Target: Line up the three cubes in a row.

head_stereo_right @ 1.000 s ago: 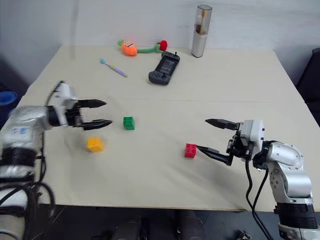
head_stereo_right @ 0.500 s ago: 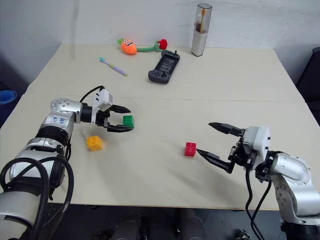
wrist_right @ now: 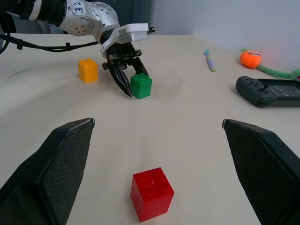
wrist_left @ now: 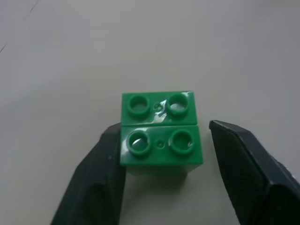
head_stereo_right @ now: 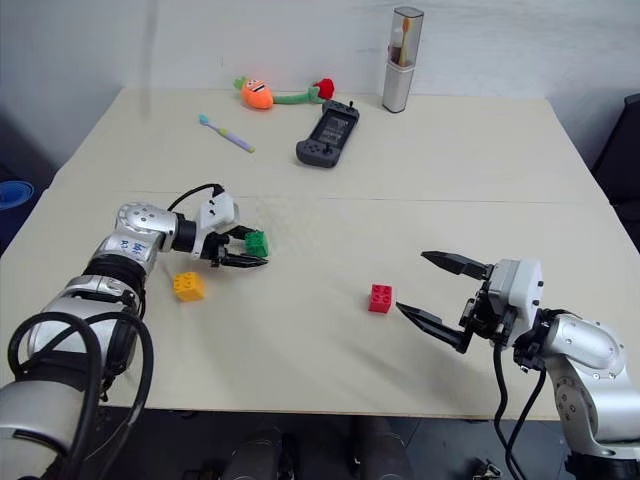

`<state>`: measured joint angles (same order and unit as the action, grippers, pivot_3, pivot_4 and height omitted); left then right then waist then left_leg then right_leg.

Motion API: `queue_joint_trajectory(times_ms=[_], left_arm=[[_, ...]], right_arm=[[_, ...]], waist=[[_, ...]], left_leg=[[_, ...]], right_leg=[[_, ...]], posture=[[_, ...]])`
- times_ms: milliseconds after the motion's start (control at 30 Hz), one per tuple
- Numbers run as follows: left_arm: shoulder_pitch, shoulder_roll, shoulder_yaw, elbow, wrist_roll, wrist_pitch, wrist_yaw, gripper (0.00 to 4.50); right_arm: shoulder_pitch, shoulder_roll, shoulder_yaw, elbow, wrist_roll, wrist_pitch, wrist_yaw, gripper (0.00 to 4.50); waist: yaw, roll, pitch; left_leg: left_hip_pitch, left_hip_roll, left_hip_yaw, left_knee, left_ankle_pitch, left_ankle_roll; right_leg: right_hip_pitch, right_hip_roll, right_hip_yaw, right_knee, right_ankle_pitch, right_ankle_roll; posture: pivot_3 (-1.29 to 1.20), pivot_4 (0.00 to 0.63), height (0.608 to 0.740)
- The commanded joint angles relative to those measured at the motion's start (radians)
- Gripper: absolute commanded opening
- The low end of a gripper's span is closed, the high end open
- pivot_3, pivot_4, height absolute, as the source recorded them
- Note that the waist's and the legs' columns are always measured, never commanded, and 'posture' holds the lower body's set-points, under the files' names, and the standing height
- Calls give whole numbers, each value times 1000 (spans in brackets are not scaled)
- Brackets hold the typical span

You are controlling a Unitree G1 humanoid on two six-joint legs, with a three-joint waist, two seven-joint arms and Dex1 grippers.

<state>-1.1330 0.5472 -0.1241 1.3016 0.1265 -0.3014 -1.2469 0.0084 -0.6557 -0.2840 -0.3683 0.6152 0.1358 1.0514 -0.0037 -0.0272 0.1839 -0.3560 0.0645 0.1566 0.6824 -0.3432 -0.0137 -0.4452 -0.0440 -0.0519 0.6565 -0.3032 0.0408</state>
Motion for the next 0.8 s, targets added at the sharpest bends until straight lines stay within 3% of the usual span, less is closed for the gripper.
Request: queue_joint_trajectory(times_ms=[33,267,367,600,800], left_arm=[[-39,1,32,-19,-20,-20,-25,1492],[-80,-77,50,-135,-92,-36,-241,1496],[-9,-118,-31,-428,-102,105,-335,1496],[253,-104,-176,-1028,-95,499,-248,1496],[342,-108,-226,-1089,-35,526,-97,1496]], right_arm=[[-6,-4,-20,3,10,-27,9,4500],[10,-27,-42,12,28,-27,47,4500],[53,-60,-69,10,46,-13,98,4500],[94,-80,-72,4,51,-14,129,4500],[119,-67,-69,-11,52,-20,125,4500]], waist=[[1,0,0],[4,0,0],[3,0,0],[-16,0,0],[-22,0,0]], left_leg=[[0,0,0,0,0,0],[-1,-1,0,1,0,1],[-1,-2,0,1,0,1],[3,2,1,1,1,-1],[4,1,0,1,2,-3]], right_leg=[[0,0,0,0,0,0],[0,1,-1,0,0,0],[0,1,0,0,0,0],[1,0,13,4,0,0],[2,1,16,5,0,-1]], posture=[[0,150,740],[0,150,740],[0,150,740],[0,150,740],[0,150,740]])
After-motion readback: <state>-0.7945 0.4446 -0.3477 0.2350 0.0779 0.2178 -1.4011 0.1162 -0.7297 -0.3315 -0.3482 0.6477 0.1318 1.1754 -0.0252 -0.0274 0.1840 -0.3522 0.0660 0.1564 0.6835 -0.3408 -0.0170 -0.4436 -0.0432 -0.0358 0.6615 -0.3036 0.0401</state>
